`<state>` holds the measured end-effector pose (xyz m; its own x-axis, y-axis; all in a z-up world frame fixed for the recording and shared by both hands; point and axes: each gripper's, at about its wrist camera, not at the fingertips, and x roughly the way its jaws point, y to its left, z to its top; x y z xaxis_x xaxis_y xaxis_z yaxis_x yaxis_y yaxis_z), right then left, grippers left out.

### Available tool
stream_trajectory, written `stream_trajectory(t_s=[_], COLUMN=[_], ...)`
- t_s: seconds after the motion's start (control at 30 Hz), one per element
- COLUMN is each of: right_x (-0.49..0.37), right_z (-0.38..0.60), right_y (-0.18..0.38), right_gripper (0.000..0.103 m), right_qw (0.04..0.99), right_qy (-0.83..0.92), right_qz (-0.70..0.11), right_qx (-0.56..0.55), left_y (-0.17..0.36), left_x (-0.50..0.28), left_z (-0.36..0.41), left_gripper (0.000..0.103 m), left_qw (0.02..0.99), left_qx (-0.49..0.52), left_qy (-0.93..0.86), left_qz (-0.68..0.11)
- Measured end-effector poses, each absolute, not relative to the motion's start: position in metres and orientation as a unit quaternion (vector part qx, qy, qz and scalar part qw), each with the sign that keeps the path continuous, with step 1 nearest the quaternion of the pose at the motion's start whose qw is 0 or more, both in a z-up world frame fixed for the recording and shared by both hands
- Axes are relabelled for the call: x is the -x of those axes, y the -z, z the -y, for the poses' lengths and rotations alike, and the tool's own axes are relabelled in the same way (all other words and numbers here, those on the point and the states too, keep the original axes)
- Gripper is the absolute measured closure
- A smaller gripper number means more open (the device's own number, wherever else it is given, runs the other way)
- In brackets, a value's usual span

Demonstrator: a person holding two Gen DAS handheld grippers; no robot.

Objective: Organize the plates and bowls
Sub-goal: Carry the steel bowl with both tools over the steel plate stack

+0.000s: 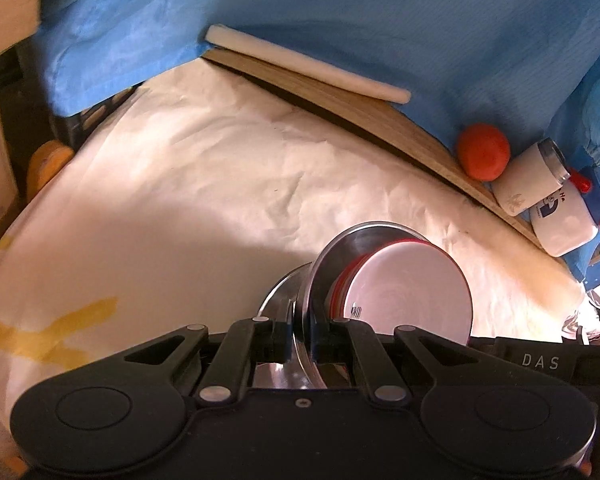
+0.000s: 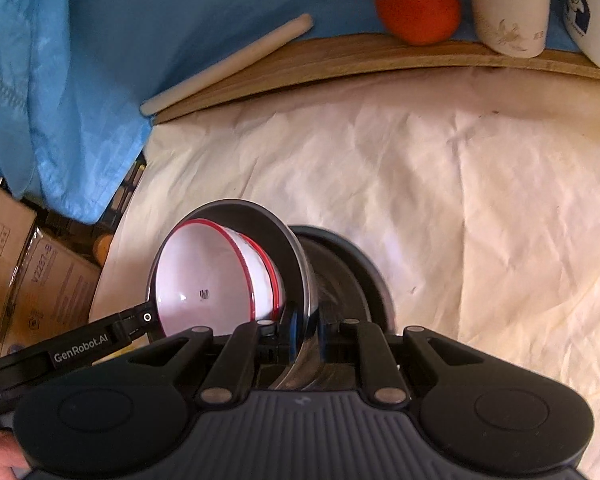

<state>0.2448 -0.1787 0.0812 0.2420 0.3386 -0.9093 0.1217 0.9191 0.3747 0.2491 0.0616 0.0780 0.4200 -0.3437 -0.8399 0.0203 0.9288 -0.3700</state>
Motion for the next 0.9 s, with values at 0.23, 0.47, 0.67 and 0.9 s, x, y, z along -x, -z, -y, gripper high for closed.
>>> stream_trajectory(t_s=[0.23, 0.47, 0.67, 0.9], right_x=[-0.240, -0.238, -0.238, -0.239], right_z=[0.166, 0.164, 0.164, 0.165], right_y=[-0.077, -0.077, -0.074, -0.074], right_gripper=[0.090, 0.090, 0.090, 0.089], right_qw=[0.760, 0.755, 0.752, 0.753], right_qy=[-0.082, -0.083, -0.082, -0.081], right_qz=[-0.620, -0.627, -0.632, -0.632], right_qx=[-0.177, -0.171, -0.169, -0.167], left_y=[-0.071, -0.070, -0.068, -0.065], left_x=[-0.238, -0.234, -0.234, -0.235], left_z=[-0.075, -0.075, -0.072, -0.069], left_gripper=[0.097, 0.097, 0.097, 0.097], left_qw=[0.824, 0.820, 0.818, 0.816], left_qx=[0.159, 0.153, 0.142, 0.140], left_qy=[0.102, 0.103, 0.105, 0.105], left_qz=[-0.534, -0.541, -0.548, -0.552])
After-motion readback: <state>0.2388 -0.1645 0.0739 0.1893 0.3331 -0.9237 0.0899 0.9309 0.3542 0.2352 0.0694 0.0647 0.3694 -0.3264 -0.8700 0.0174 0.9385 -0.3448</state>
